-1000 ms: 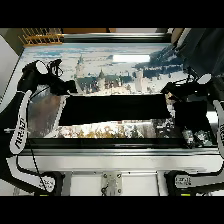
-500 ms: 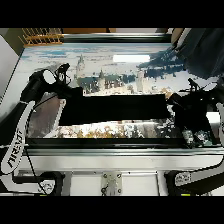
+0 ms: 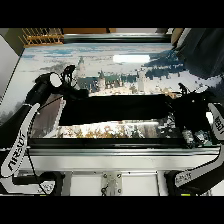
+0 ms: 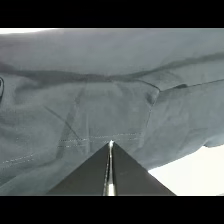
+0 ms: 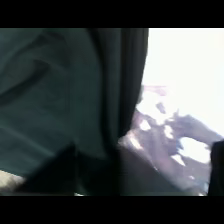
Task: Fold the clothes and pants, and hang the long-sleeved shirts on hangers.
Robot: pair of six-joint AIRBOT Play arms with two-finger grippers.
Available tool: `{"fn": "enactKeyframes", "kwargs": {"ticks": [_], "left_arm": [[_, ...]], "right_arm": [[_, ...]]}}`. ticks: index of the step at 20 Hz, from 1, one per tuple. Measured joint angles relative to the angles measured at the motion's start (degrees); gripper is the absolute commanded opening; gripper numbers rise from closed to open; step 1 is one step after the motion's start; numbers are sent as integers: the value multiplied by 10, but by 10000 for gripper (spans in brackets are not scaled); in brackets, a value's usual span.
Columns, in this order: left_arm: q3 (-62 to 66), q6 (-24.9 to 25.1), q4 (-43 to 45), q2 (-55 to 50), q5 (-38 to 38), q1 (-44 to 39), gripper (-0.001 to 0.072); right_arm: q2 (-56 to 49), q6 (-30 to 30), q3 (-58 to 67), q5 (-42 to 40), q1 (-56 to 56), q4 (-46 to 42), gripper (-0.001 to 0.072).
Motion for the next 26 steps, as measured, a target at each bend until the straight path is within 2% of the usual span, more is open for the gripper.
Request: {"fn": "enactKeyframes", "kwargs": {"ticks": [4, 8, 13, 18, 26], "left_arm": [[0, -7, 0, 0, 11, -8, 8], [29, -9, -7, -32, 19, -40, 8], [127, -4, -62, -140, 30, -101, 8], [241, 1, -84, -262, 30, -171, 8], [361, 2, -91, -381, -23, -226, 9]], "right_arm": [[6, -4, 0, -1, 9, -1, 10], [57, 10, 23, 14, 8, -37, 9], [121, 52, 114, 91, 19, -78, 9], [141, 95, 221, 177, 70, -87, 9], [144, 125, 322, 222, 169, -113, 10]]}}
